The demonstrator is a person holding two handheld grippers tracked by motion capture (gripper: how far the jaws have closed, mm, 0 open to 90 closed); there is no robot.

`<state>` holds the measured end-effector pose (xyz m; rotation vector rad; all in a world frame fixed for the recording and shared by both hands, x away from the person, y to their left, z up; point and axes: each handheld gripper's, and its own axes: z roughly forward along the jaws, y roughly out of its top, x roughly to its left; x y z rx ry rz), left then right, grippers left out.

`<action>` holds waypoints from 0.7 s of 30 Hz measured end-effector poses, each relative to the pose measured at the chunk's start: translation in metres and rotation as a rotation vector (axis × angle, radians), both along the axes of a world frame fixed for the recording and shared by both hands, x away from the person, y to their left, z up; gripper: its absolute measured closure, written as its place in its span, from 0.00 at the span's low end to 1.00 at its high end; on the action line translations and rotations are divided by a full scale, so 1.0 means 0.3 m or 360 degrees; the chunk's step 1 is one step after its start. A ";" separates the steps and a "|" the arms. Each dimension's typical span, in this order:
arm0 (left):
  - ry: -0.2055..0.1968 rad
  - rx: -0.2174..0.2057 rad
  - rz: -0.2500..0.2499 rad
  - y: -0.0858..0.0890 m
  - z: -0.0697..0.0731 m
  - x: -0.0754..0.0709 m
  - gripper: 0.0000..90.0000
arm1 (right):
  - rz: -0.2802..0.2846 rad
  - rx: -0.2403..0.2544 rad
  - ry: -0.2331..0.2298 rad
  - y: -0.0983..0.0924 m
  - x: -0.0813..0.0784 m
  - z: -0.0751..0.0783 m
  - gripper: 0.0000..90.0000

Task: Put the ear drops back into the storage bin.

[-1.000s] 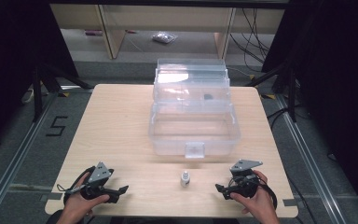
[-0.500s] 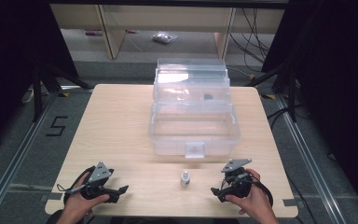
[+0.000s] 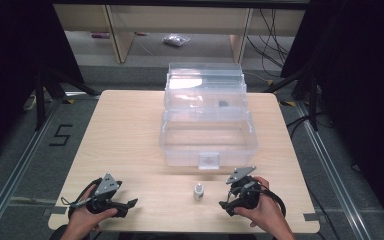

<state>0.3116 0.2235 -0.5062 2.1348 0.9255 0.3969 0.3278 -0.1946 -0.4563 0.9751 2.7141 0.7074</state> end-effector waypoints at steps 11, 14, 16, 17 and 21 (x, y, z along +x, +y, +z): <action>-0.0004 -0.0002 0.0003 0.001 0.000 0.000 0.17 | 0.0135 -0.0047 -0.0024 0.069 0.017 0.019 0.25; -0.0005 -0.0002 0.0002 0.001 0.000 0.000 0.17 | 0.0184 -0.0067 -0.0025 0.089 0.022 0.023 0.25; -0.0004 0.0015 -0.0004 0.004 0.003 0.001 0.17 | 0.0207 -0.0070 -0.0020 0.102 0.025 0.025 0.26; 0.0001 0.0011 -0.0001 0.004 0.002 0.000 0.17 | 0.0208 -0.0078 -0.0014 0.107 0.025 0.026 0.26; -0.0005 0.0015 -0.0006 0.004 0.003 0.000 0.17 | 0.0249 -0.0090 -0.0007 0.132 0.030 0.026 0.27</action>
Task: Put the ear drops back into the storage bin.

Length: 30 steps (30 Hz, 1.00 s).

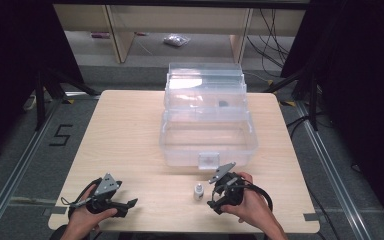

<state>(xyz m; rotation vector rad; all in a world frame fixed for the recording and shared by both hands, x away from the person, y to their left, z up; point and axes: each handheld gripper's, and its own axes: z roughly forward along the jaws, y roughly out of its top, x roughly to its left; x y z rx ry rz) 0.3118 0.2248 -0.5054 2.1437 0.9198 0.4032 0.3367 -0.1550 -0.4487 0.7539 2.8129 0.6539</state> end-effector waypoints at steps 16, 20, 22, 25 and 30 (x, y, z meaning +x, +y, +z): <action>0.0001 -0.0004 0.0000 0.000 0.000 0.000 0.17 | 0.0084 -0.0066 0.0031 0.073 0.027 0.010 0.30; 0.0002 -0.0003 -0.0001 0.000 0.000 0.000 0.17 | 0.0098 -0.0074 0.0040 0.087 0.036 0.009 0.30; 0.0002 -0.0003 -0.0003 0.000 0.000 0.000 0.17 | 0.0098 -0.0082 0.0045 0.092 0.039 0.008 0.30; 0.0001 -0.0006 0.0000 0.000 0.000 0.000 0.17 | 0.0114 -0.0089 0.0061 0.098 0.046 0.006 0.31; 0.0000 -0.0010 0.0004 -0.001 0.000 -0.001 0.17 | 0.0123 -0.0103 0.0075 0.110 0.055 0.003 0.32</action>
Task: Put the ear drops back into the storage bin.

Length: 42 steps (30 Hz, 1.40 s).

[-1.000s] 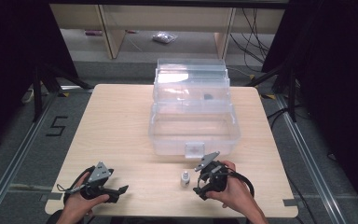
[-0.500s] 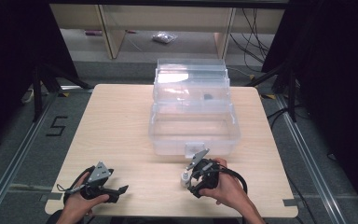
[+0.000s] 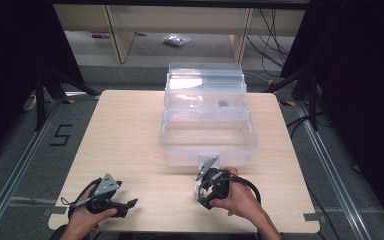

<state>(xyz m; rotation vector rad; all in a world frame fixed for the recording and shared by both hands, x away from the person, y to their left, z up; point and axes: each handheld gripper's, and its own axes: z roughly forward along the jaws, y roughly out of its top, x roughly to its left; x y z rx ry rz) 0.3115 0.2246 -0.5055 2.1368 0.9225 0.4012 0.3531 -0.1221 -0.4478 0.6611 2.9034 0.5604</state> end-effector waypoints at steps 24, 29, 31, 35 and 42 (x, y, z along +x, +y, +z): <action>0.0002 0.0012 -0.0001 0.001 0.001 0.000 0.17 | 0.0042 -0.0094 0.0070 0.057 0.038 -0.012 0.42; -0.0001 0.0014 -0.0003 0.001 0.000 0.001 0.17 | 0.0045 -0.0123 0.0098 0.071 0.043 -0.014 0.47; 0.0003 0.0014 -0.0002 0.001 0.001 0.000 0.17 | 0.0032 -0.0142 0.0100 0.078 0.043 -0.014 0.49; 0.0002 0.0016 -0.0001 0.002 0.001 0.000 0.17 | 0.0051 -0.0167 0.0109 0.089 0.050 -0.016 0.52; 0.0007 0.0009 -0.0007 0.002 0.002 -0.001 0.17 | 0.0088 -0.0173 0.0115 0.096 0.066 -0.026 0.56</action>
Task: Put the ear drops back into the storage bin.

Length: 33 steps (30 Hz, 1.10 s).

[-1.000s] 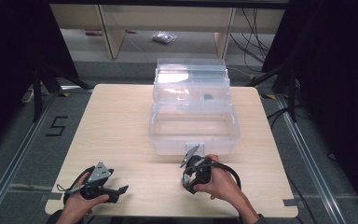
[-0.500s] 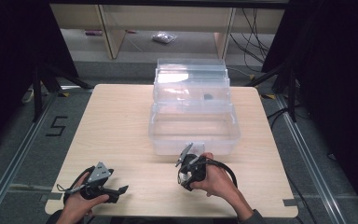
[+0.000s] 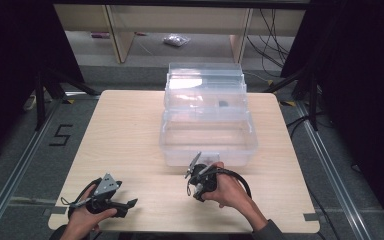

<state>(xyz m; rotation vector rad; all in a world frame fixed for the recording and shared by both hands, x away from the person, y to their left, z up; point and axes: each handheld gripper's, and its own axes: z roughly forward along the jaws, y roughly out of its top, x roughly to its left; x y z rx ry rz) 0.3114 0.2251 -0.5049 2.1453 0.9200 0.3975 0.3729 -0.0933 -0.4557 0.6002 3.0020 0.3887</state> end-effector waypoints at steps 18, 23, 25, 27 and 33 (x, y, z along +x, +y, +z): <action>0.0000 0.0000 0.0000 0.000 0.000 0.000 0.17 | 0.0011 -0.0039 -0.0024 -0.001 0.007 0.040 0.67; 0.0000 0.0001 0.0001 0.000 0.000 0.000 0.17 | 0.0010 -0.0030 -0.0044 -0.010 0.009 0.070 0.67; -0.0004 0.0003 0.0002 0.000 0.000 0.000 0.17 | -0.0019 -0.0020 -0.0036 -0.012 0.007 0.083 0.67; 0.0001 0.0005 -0.0003 0.001 0.001 0.000 0.17 | 0.0003 -0.0020 -0.0048 -0.016 0.012 0.099 0.67; 0.0001 -0.0001 0.0002 0.000 0.000 0.000 0.17 | -0.0017 -0.0001 -0.0035 -0.026 0.019 0.148 0.67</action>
